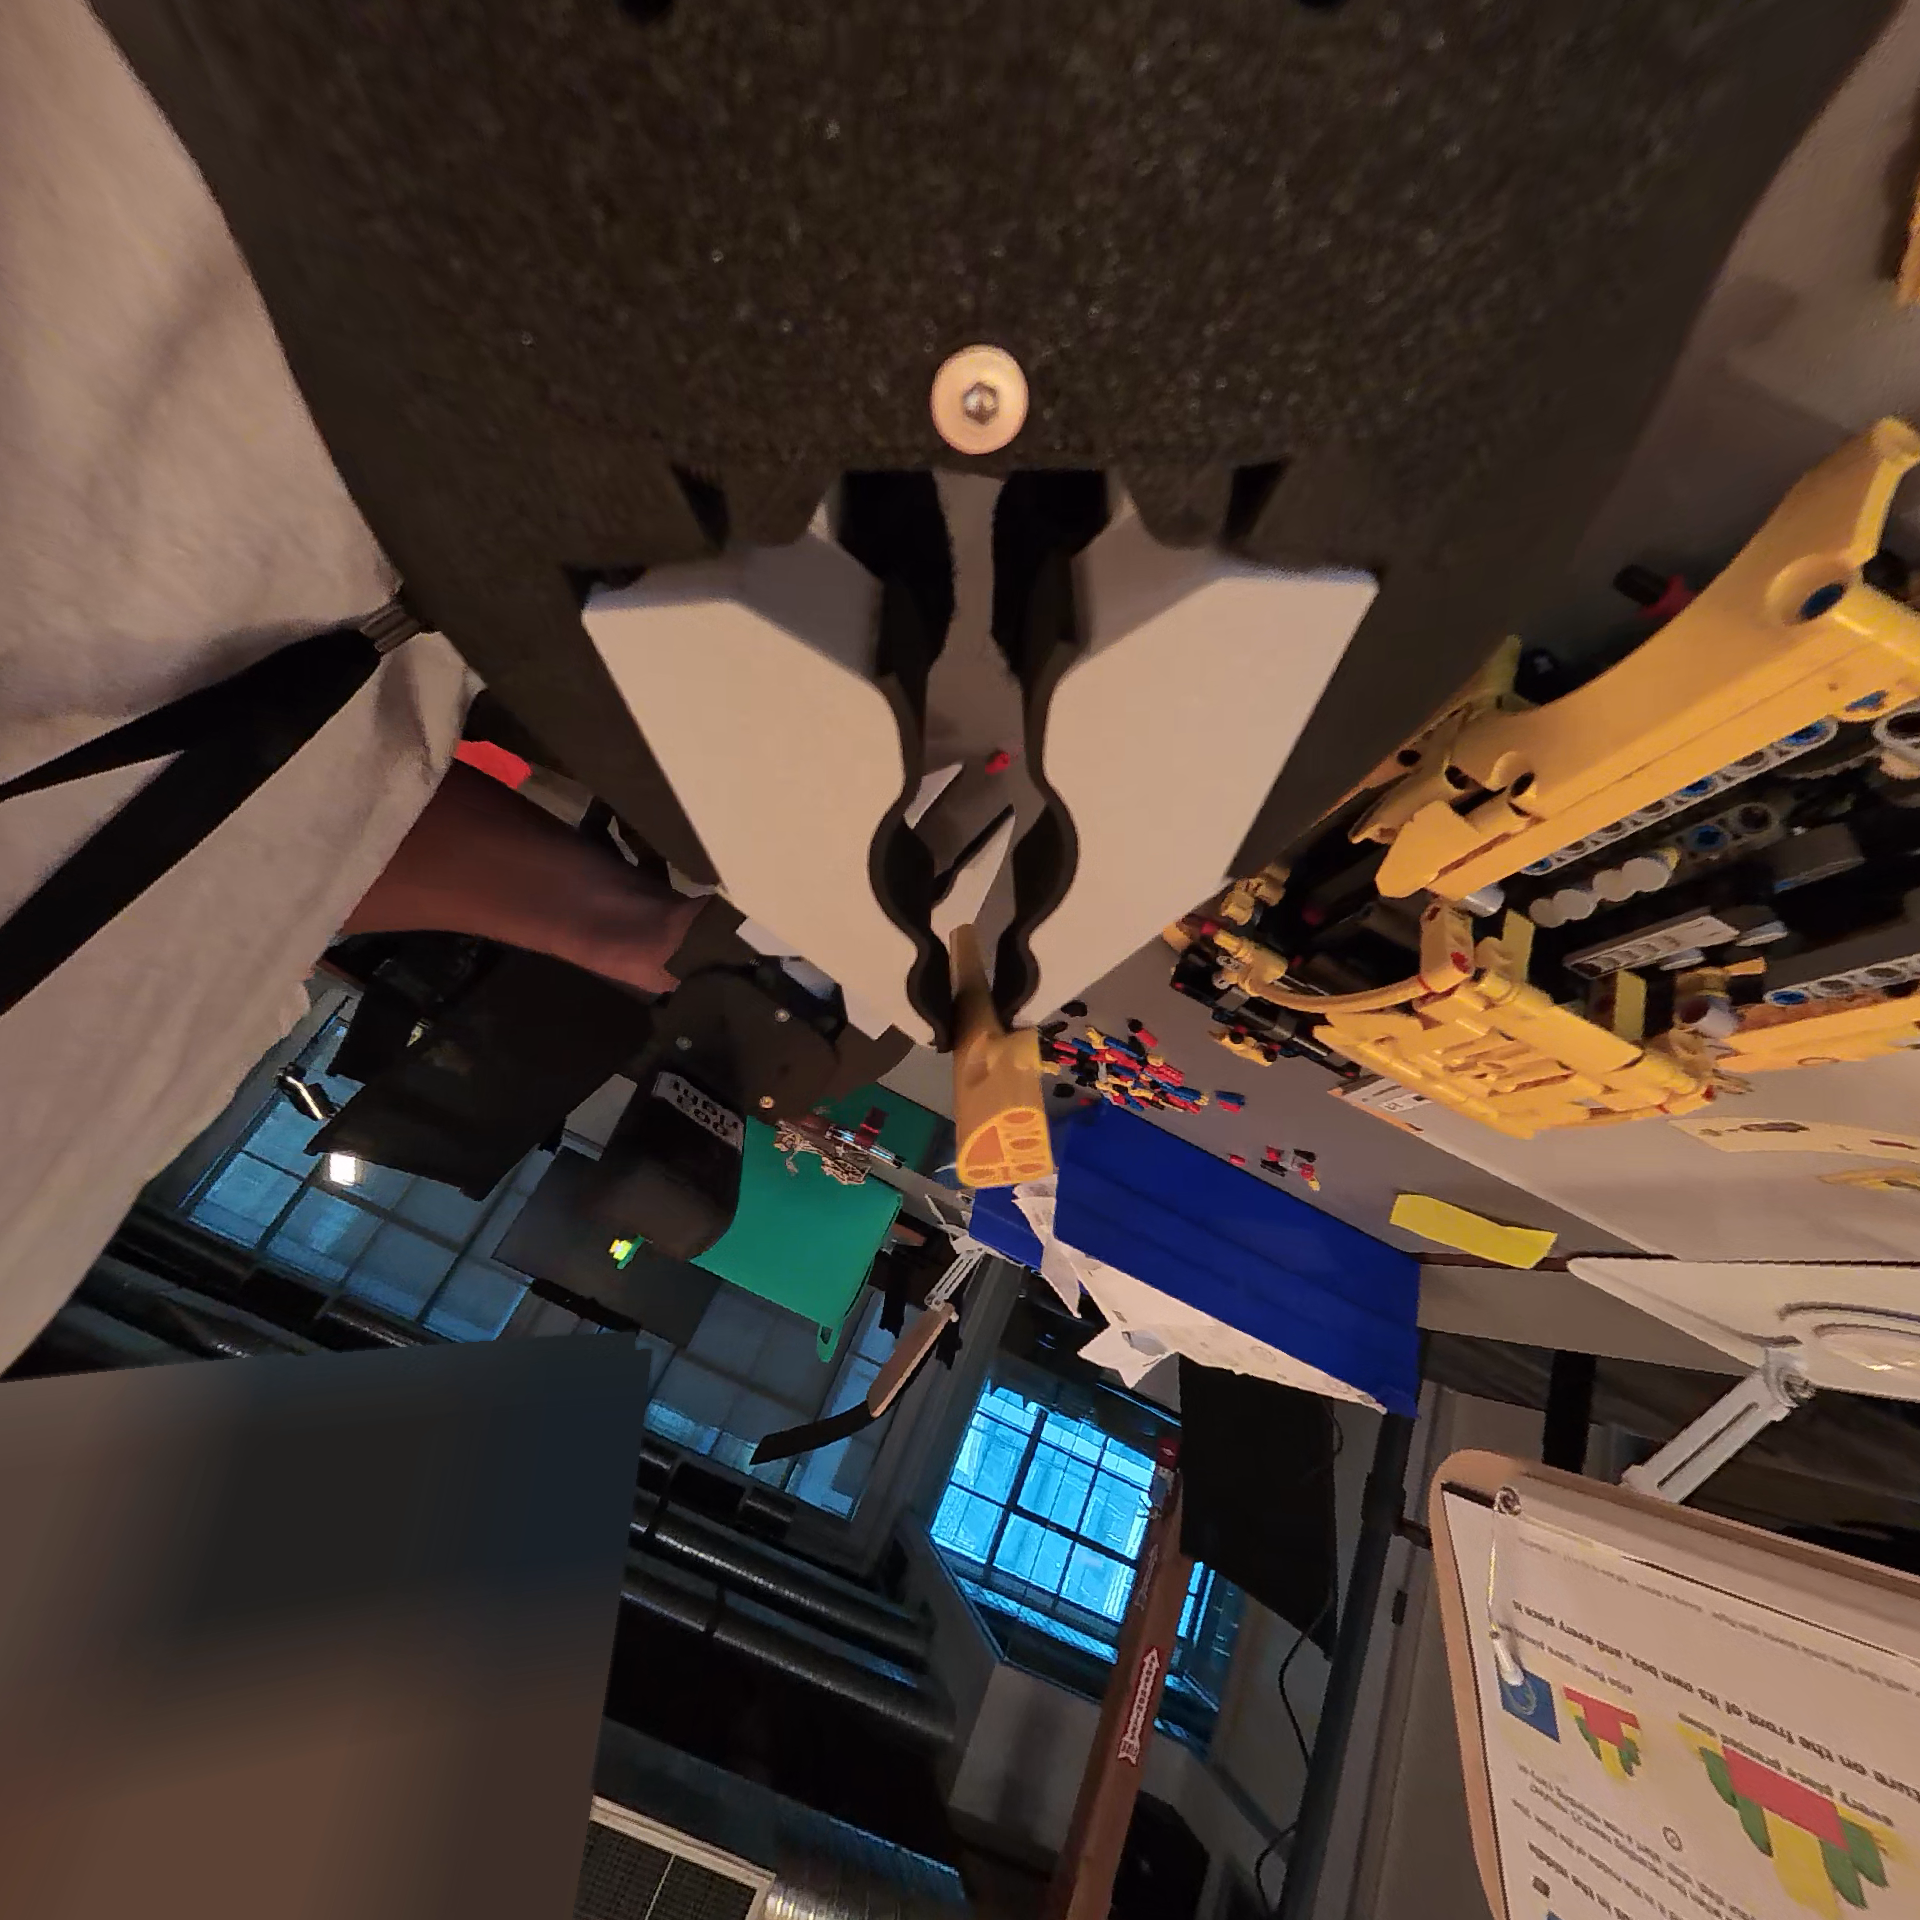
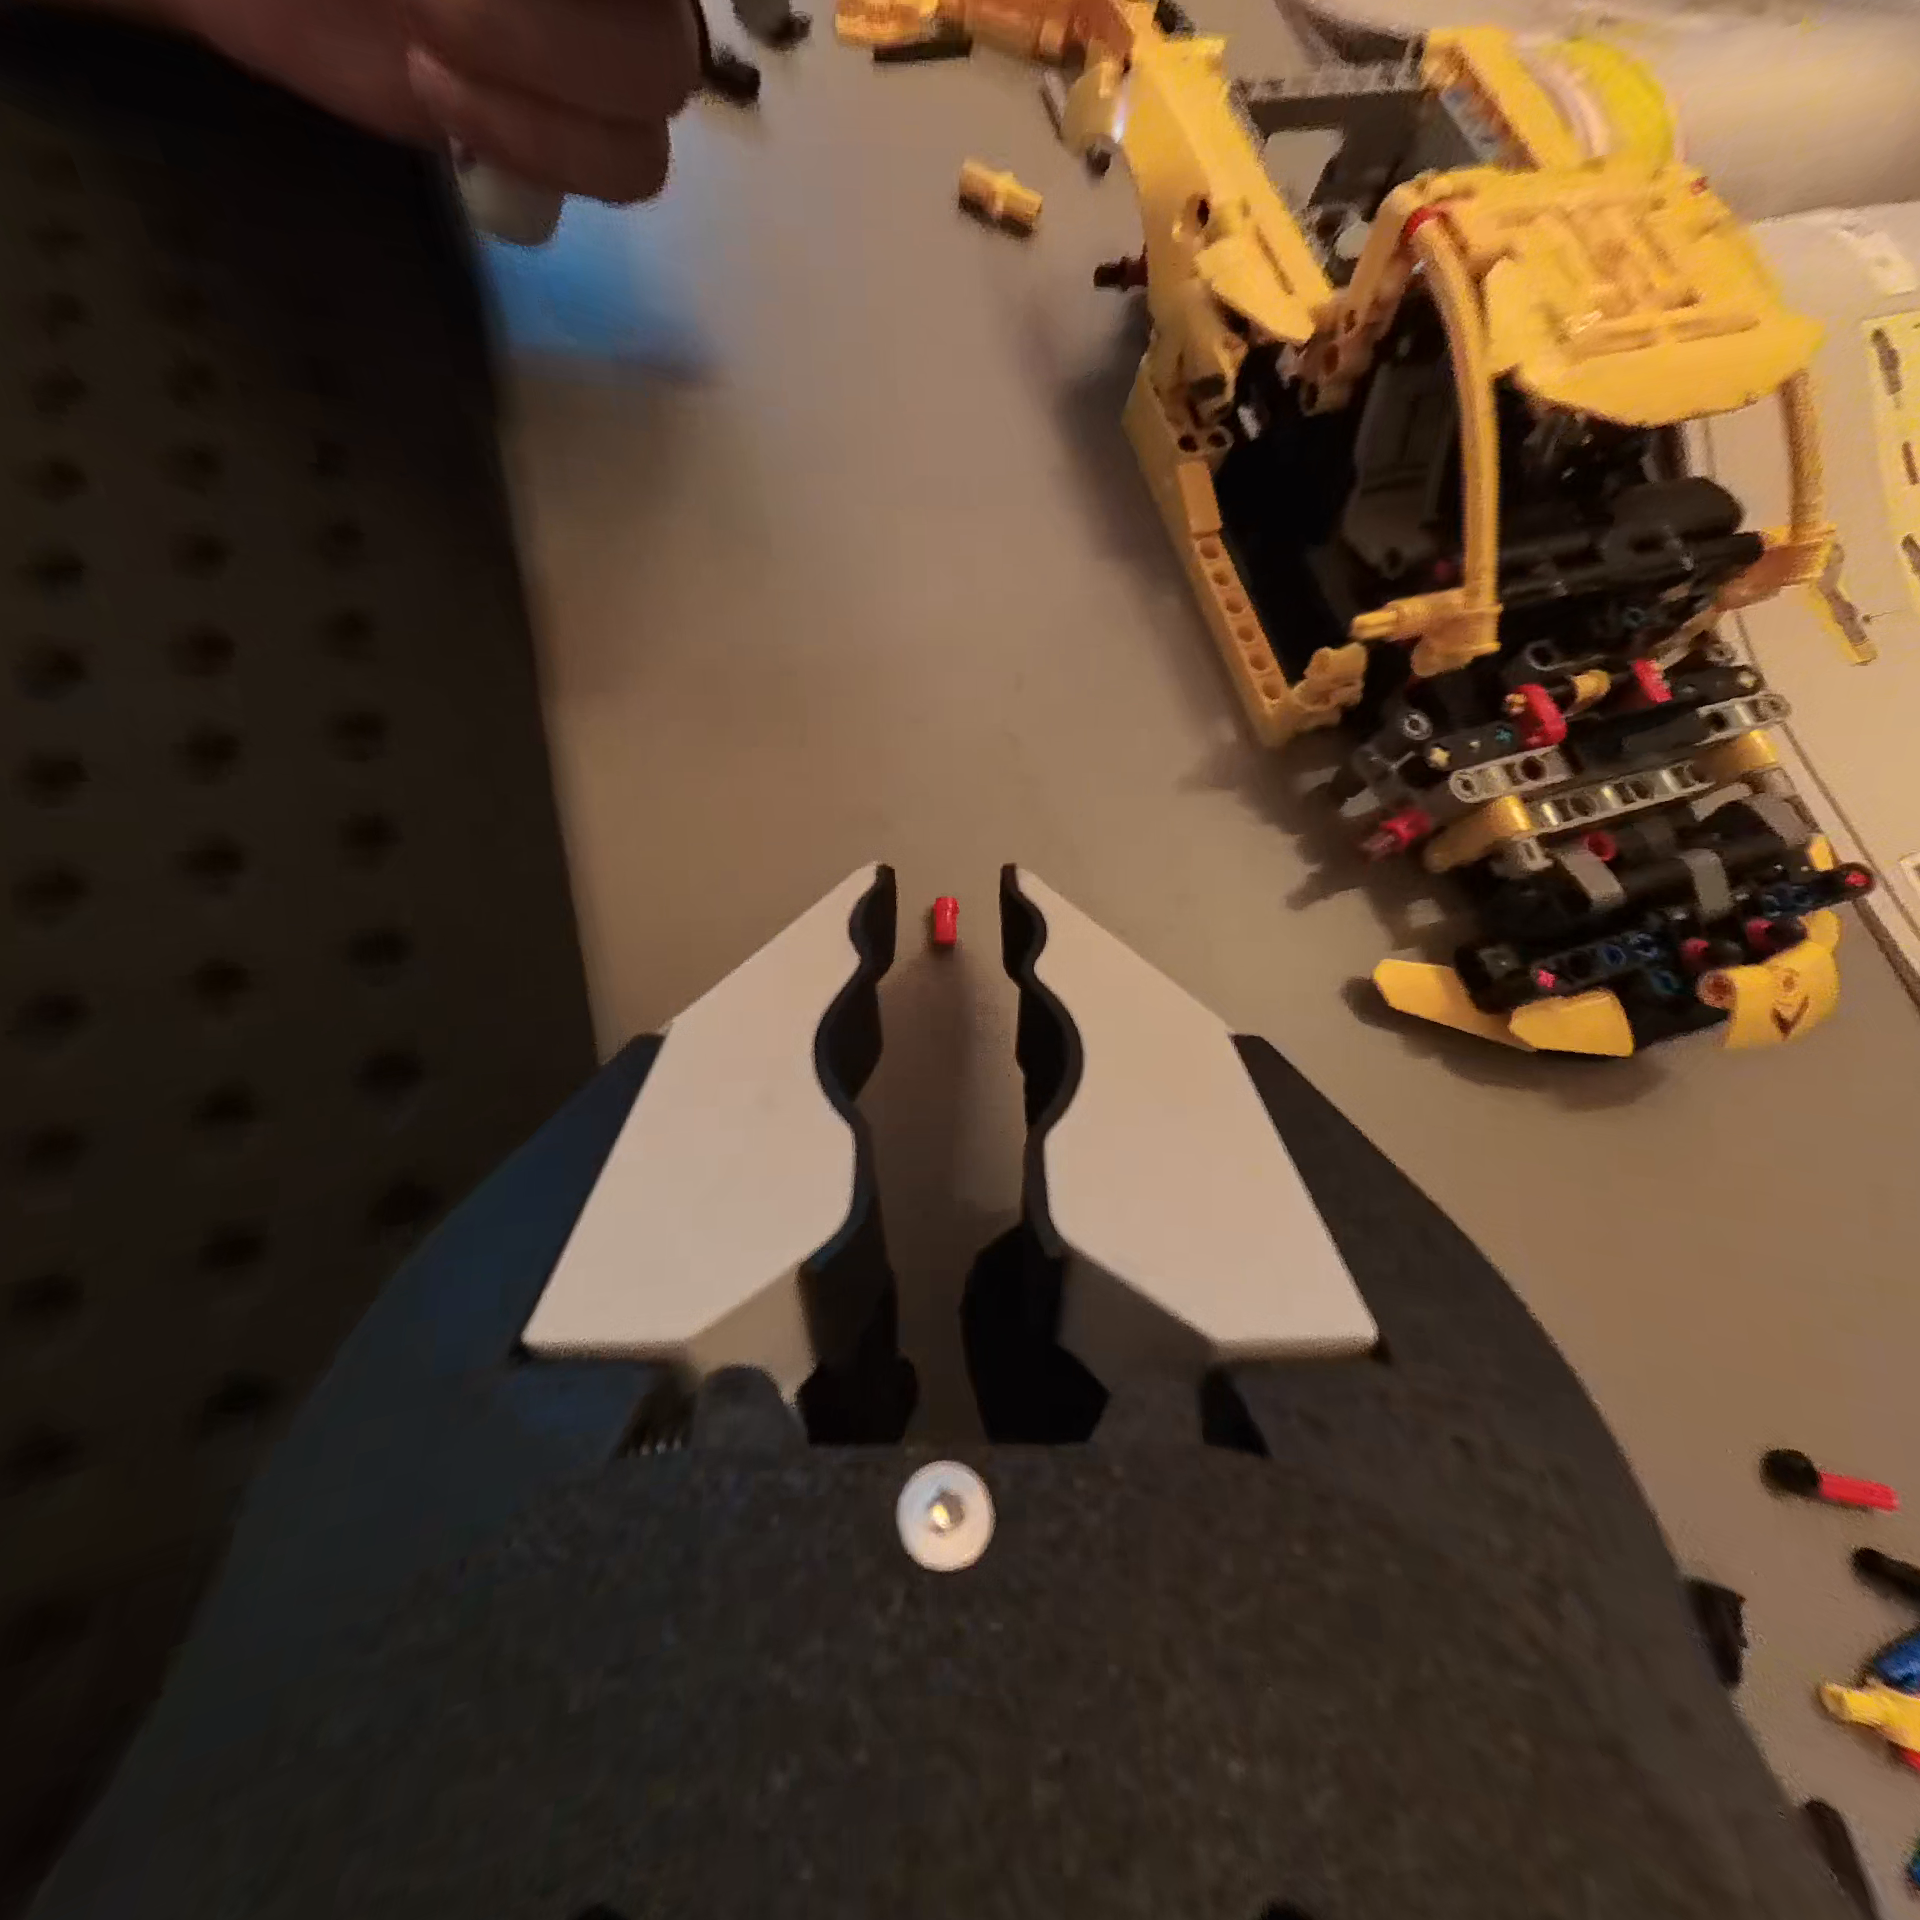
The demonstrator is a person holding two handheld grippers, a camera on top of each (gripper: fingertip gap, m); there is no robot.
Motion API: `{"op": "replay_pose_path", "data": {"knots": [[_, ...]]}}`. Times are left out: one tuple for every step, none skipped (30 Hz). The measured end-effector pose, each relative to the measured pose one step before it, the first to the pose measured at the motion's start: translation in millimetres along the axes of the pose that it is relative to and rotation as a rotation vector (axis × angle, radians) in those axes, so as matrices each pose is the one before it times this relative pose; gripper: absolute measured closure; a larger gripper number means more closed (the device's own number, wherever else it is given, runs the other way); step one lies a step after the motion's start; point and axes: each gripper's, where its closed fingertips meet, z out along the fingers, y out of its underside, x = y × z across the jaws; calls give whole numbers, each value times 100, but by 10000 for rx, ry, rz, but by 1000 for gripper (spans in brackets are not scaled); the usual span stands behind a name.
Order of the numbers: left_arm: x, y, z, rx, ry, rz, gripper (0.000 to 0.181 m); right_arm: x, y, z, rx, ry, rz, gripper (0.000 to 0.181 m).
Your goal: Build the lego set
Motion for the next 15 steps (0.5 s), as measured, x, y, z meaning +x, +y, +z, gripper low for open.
{"op": "replay_pose_path", "data": {"knots": [[-60,18,-115,-2,-46,-9,174,129,310,318,-337,59,-183,163],[-69,11,-82,-6,-16,-62,174,17,235,257,-276,-7,-147,164],[-63,24,-48,-14,-8,-65,174,-234,237,220,-276,-197,-63,165],[-51,1,-35,-11,-19,-29,174,-139,136,183,-222,-147,-9,165],[-32,-12,-35,-6,-15,3,174,-94,137,137,-190,-107,-17,167],[13,8,0,-18,7,4,174,-139,45,64,-96,-131,-45,172],[30,41,-3,-26,4,6,174,91,40,35,-106,19,-47,175],[2,49,6,-28,-14,21,174,111,64,-18,-104,29,-82,177],[-10,56,-1,-36,-19,17,174,-11,27,-2,-65,-80,26,177],[-37,71,11,-40,-25,0,174,46,-12,30,-58,-132,192,177],[-68,53,3,-33,-41,-10,174,85,-66,71,-20,-152,269,178],[-83,32,11,-15,-35,-28,174,105,-305,-5,142,-149,280,178],[-65,-11,12,9,-12,-62,174,124,-1171,-291,628,-103,247,178],[-58,-71,-10,47,8,-99,174,119,-2147,-612,1078,-59,192,178],[-57,-119,-15,83,30,-134,174,284,-2907,-690,1333,43,249,178]]}}
